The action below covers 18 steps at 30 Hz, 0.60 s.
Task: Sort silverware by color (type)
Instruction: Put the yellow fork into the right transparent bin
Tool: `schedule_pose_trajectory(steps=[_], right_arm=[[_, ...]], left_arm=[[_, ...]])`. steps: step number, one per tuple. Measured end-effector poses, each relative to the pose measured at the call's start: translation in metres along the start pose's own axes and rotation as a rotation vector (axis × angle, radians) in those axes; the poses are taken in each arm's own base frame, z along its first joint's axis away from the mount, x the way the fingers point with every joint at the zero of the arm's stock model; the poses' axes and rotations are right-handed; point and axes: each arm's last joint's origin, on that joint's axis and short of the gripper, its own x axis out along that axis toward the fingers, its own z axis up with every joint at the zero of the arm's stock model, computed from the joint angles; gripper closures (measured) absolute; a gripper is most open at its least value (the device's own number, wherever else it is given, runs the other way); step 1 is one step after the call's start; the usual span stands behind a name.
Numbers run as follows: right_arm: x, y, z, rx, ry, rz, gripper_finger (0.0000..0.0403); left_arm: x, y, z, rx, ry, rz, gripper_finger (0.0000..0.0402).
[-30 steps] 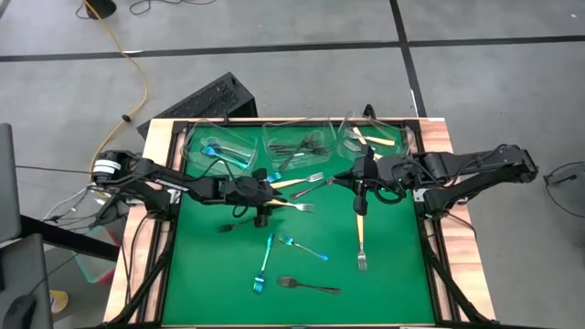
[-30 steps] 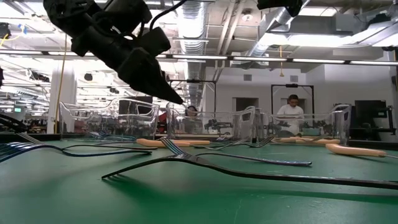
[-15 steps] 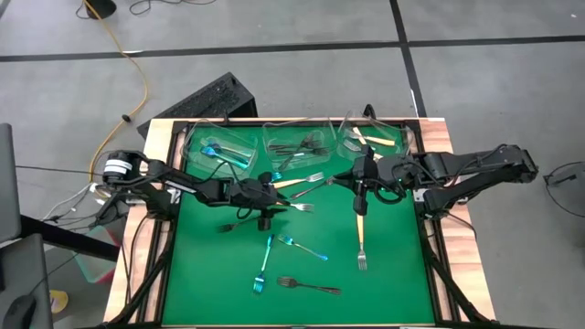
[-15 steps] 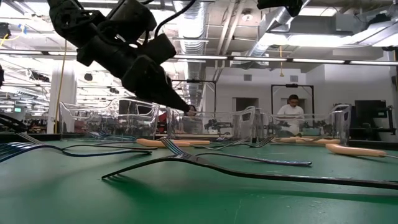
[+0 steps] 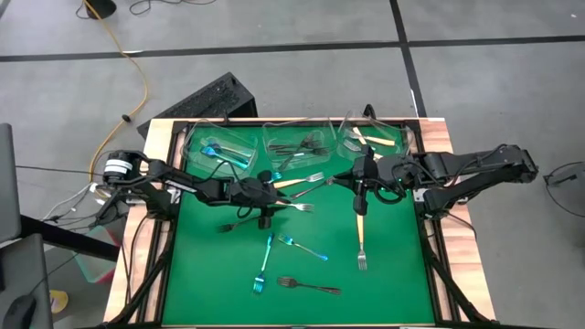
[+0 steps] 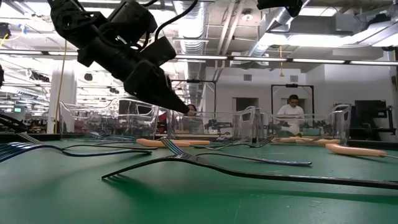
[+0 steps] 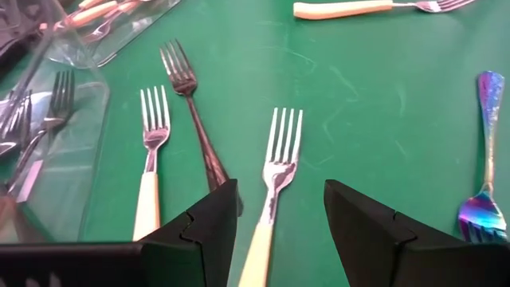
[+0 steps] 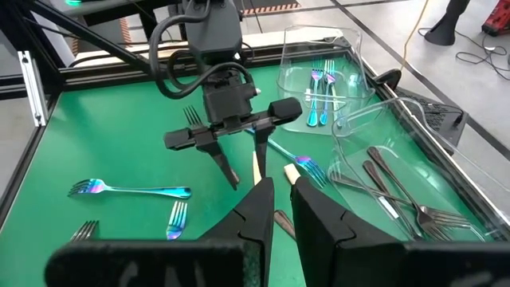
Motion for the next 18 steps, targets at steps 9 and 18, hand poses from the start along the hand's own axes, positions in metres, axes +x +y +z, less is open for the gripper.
schedule_pose_trajectory(steps=[9,18], right_arm=[[0.0000,0.0000,0.0000,-0.001,0.000,0.000,0.0331],[0.0000,0.0000,0.0000,0.000,0.000,0.000,0.0331]], left_arm=[[0.0001,0.0003,-0.0010,0.006,0.010,0.001,0.0230],[0.0001,0.0002,-0.0032,0.021,0.032,-0.001,0.0230]])
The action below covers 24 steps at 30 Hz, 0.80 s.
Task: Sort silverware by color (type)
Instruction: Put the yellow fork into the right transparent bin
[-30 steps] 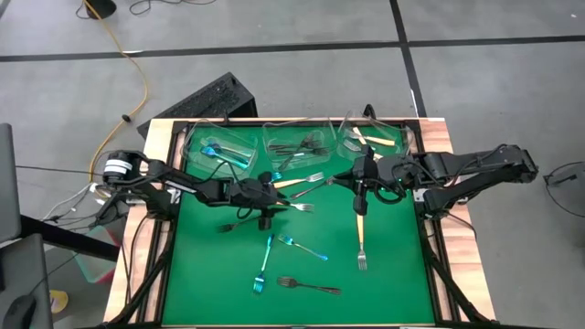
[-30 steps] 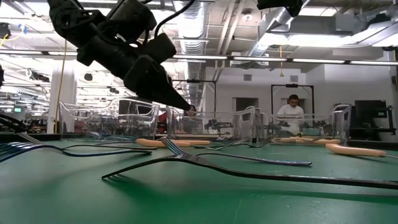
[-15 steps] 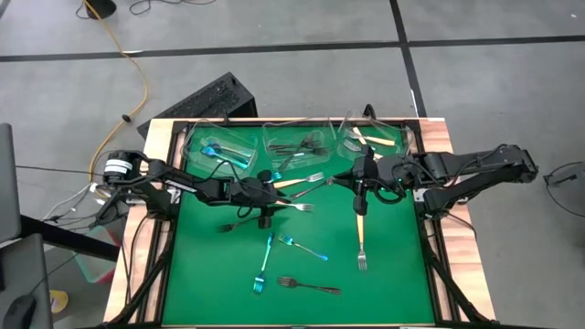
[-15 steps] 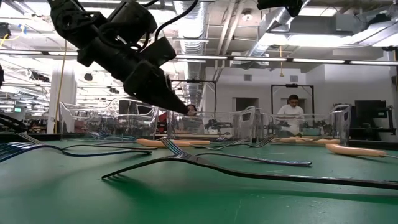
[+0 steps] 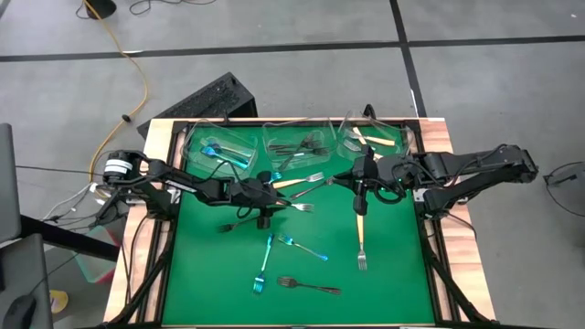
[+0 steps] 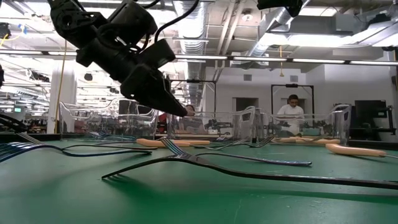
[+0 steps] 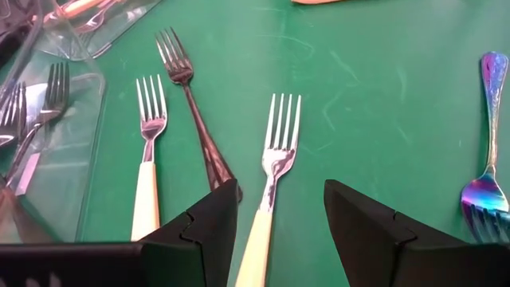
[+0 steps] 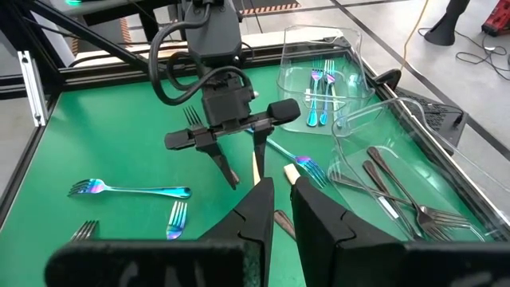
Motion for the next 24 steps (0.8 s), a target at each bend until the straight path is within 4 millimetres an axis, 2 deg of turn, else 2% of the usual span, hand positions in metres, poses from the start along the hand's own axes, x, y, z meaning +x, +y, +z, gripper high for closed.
schedule_pose_trajectory(steps=[8,18,24], right_arm=[[0.000,0.000,0.000,-0.005,0.000,0.000,0.0331],[0.000,0.000,0.000,-0.009,0.000,0.000,0.0331],[0.000,0.000,0.000,-0.009,0.001,0.000,0.0331]], left_arm=[[0.000,0.007,-0.007,0.021,0.062,0.008,0.0230],[0.001,0.007,-0.009,0.082,0.067,-0.071,0.0230],[0.013,0.007,-0.019,0.107,0.120,-0.070,0.0230]])
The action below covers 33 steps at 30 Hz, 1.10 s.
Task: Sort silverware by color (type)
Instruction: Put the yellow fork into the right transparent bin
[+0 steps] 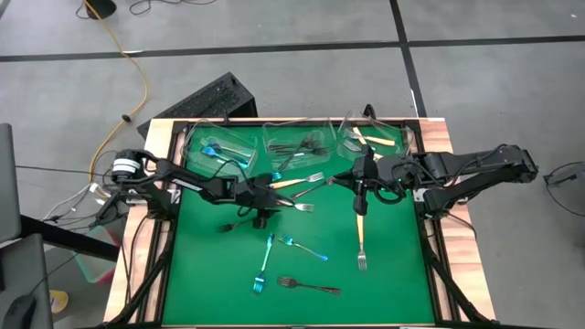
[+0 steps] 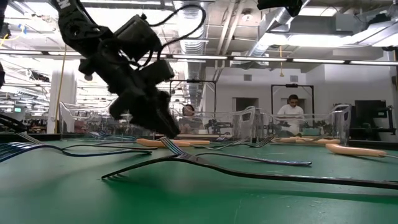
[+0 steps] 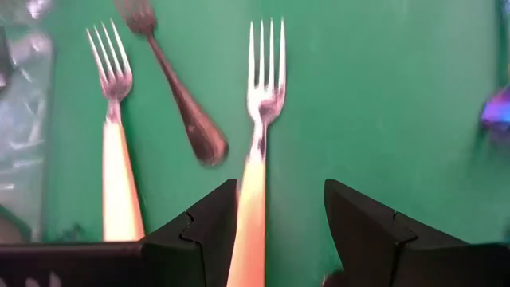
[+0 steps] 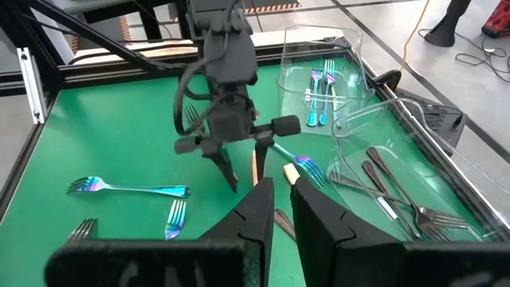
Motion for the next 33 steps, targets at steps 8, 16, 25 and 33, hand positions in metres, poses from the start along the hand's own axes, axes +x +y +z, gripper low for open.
schedule_pose_trajectory(steps=[8,16,25,33], right_arm=[[0.000,0.000,-0.001,-0.002,0.007,-0.001,0.0331],[0.000,0.000,-0.001,-0.002,0.008,-0.003,0.0331],[0.000,0.000,-0.001,-0.001,0.006,-0.003,0.0331],[0.000,0.000,-0.001,0.000,0.006,-0.002,0.0331]], left_arm=[[0.010,0.005,-0.011,-0.011,0.049,0.029,0.0230],[0.015,0.012,-0.019,-0.090,0.067,-0.064,0.0231],[0.015,0.012,-0.020,-0.122,0.082,-0.085,0.0338],[0.016,0.012,-0.018,-0.154,0.049,-0.081,0.0365]])
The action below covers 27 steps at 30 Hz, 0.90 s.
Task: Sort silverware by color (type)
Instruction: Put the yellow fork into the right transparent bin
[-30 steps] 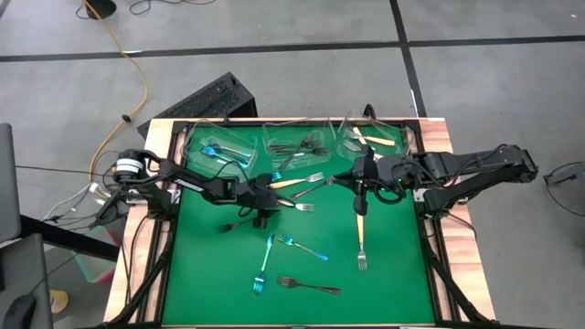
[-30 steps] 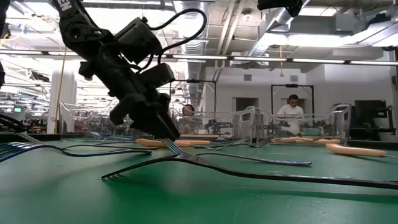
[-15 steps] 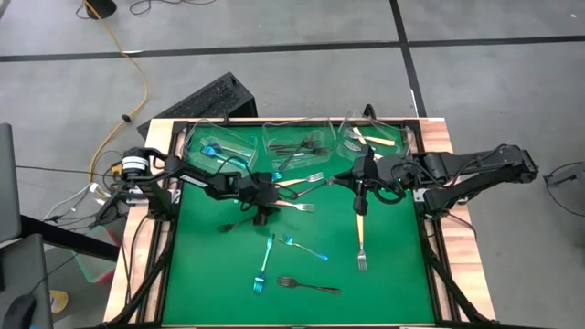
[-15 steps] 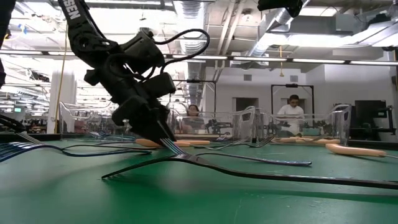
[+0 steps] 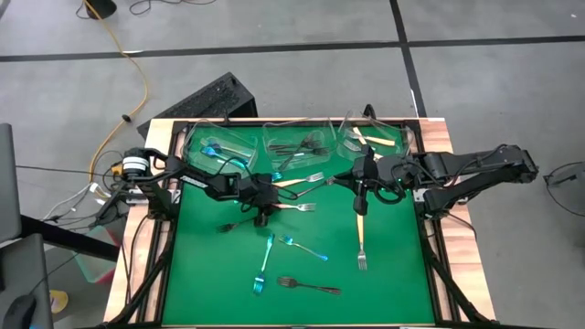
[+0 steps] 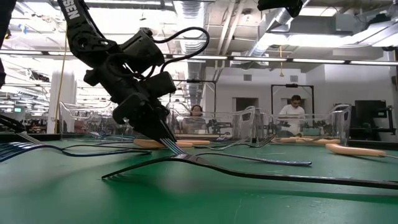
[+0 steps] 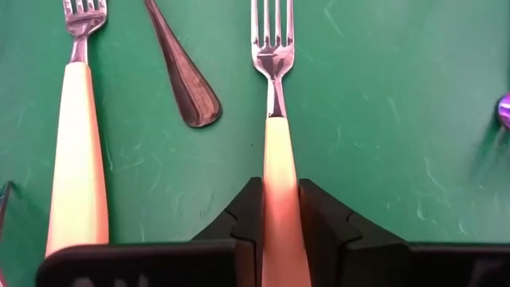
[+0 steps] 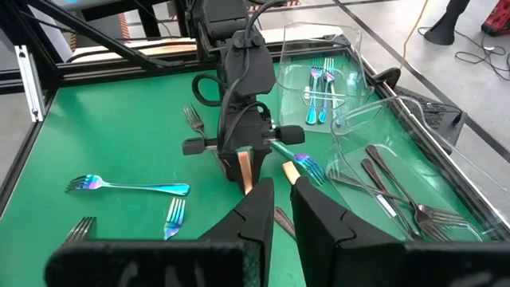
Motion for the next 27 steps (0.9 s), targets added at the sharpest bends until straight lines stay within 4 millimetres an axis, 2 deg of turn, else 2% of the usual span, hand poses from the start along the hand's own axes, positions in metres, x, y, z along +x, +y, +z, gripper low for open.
schedule_pose_trajectory(steps=[12,17,23,27], right_arm=[[0.000,0.000,0.001,0.002,-0.005,0.001,0.0331],[0.000,0.001,0.003,-0.025,-0.030,0.006,0.0331],[-0.002,0.002,0.010,-0.104,-0.104,0.015,0.0331],[-0.016,-0.002,0.014,-0.140,-0.150,0.016,0.0331]], left_arm=[[0.000,0.000,0.005,-0.074,-0.064,-0.014,0.0365],[-0.002,-0.002,0.011,-0.108,-0.120,-0.077,0.0365],[-0.021,-0.002,0.030,-0.094,-0.235,-0.082,0.0365],[-0.043,-0.002,0.044,-0.081,-0.318,-0.076,0.0365]])
